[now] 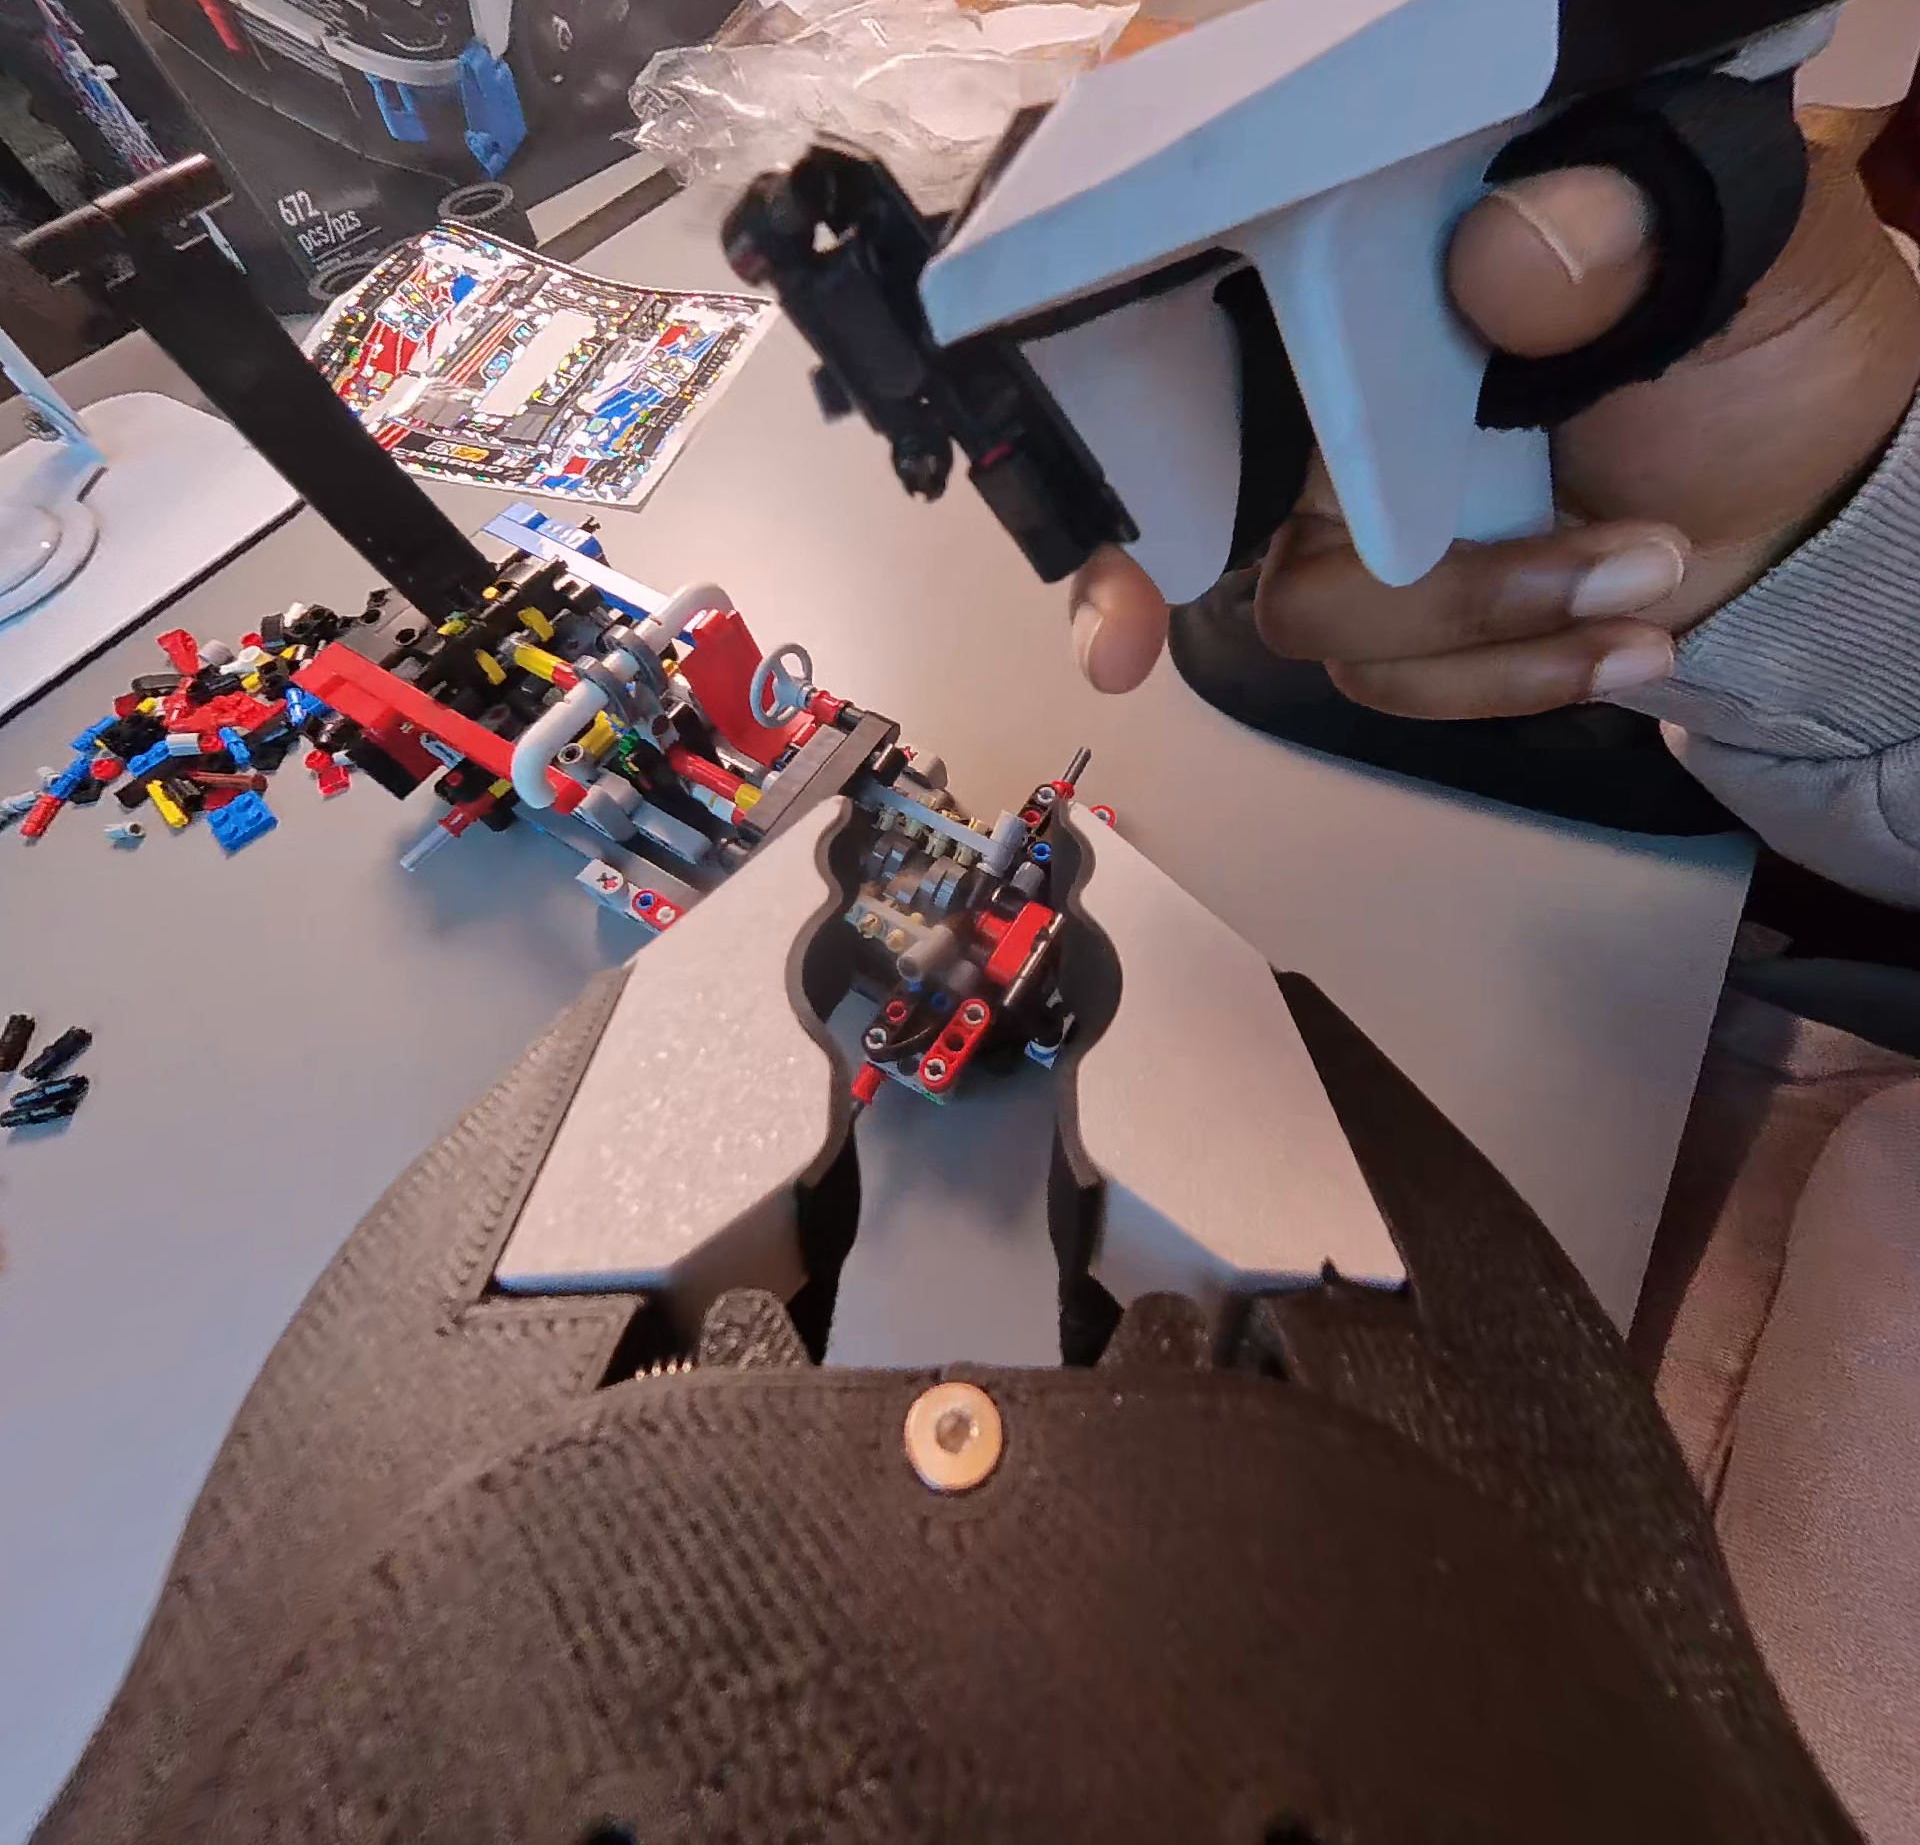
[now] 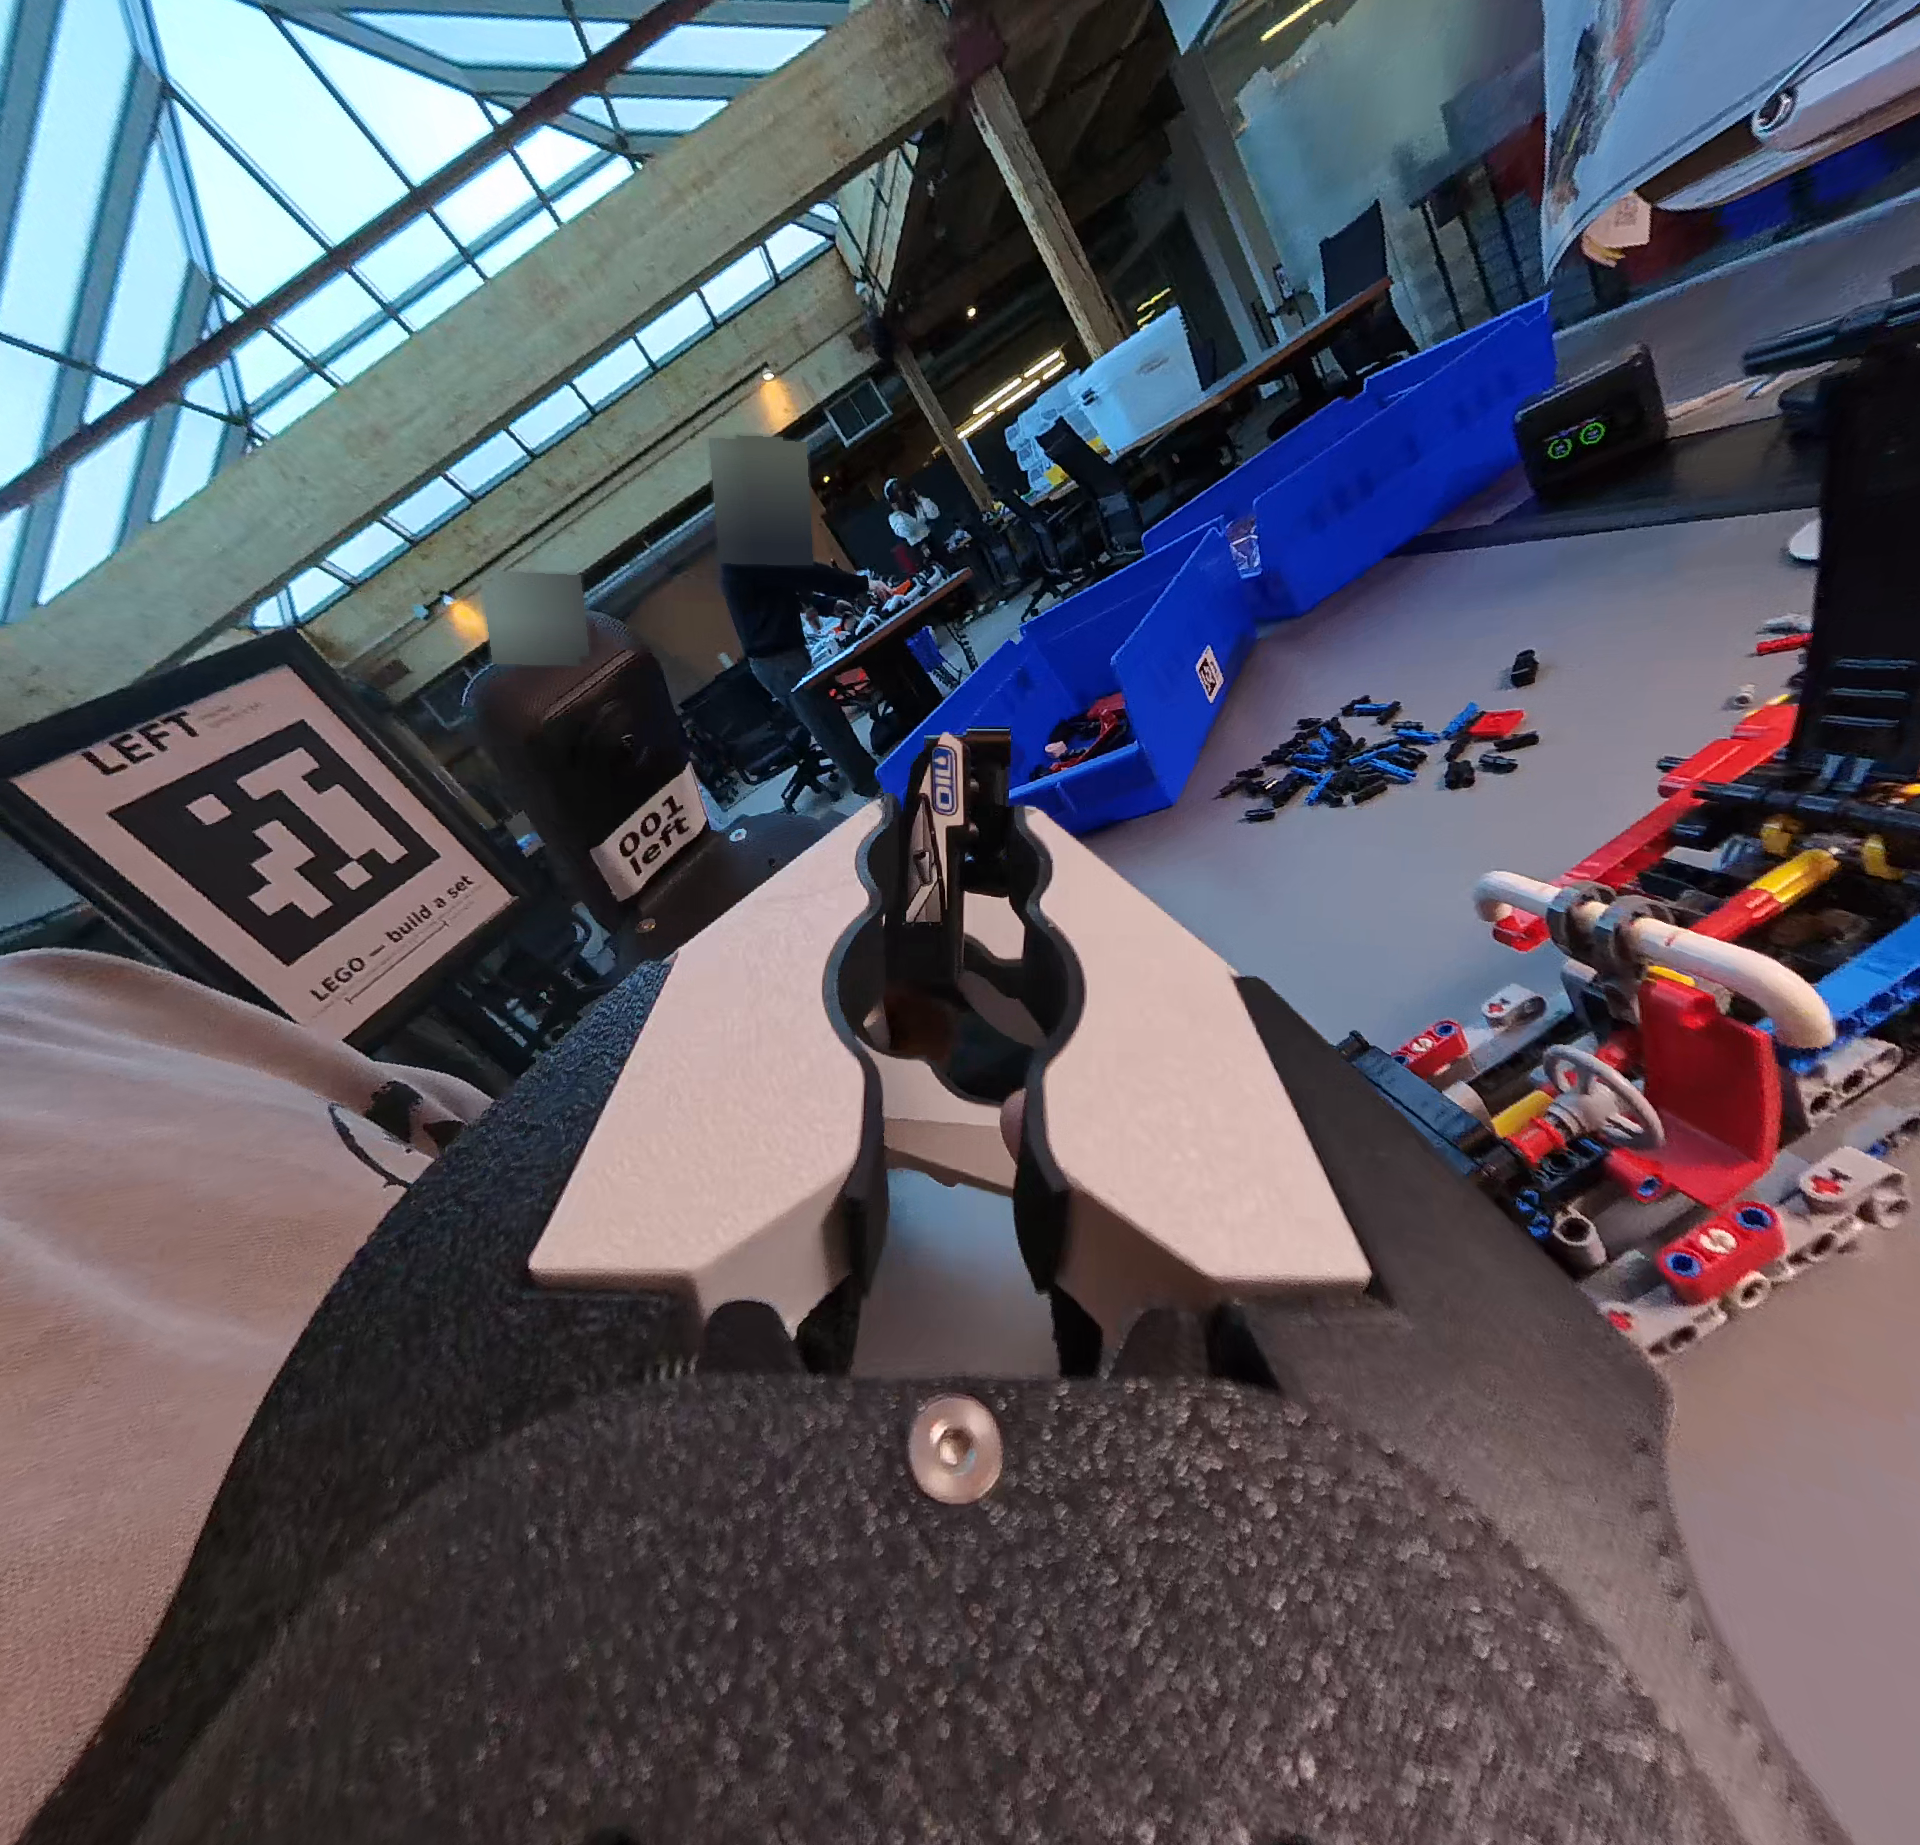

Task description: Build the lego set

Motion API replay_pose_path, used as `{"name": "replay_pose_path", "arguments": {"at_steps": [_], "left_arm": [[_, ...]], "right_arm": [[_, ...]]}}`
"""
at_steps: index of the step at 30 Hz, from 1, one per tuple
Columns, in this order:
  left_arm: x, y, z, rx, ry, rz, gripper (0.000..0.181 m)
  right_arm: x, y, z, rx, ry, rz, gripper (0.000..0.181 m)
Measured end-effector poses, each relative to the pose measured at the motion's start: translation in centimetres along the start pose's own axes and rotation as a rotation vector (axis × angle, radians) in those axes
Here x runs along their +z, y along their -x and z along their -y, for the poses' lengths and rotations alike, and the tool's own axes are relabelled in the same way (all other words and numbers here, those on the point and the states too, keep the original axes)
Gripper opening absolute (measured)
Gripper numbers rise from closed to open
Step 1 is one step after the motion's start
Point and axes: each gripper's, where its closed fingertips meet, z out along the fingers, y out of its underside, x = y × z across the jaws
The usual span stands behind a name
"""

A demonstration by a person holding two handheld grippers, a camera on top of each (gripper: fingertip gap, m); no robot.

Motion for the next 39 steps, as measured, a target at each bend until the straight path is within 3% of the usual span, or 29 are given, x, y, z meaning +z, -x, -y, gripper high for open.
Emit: {"name": "replay_pose_path", "arguments": {"at_steps": [4, 7, 25, 39], "left_arm": [[-0.3, 1.1, 0.7, -0.042, -0.059, 0.027, 0.058], [-0.4, 1.5, 0.7, -0.060, -0.075, 0.038, 0.066], [0.2, 0.7, -0.7, -0.035, -0.031, 0.029, 0.066], [0.6, 0.1, -1.6, -0.031, -0.035, -0.011, 0.043]], "right_arm": [[-0.9, -0.2, -0.1, 0.019, -0.023, 0.006, 0.017], [-1.1, -0.3, -0.6, 0.029, -0.029, 0.011, 0.017], [-0.6, -0.5, -2.0, 0.071, -0.043, 0.017, 0.017], [-0.2, -0.5, -2.6, 0.039, -0.024, 0.004, 0.017]]}}
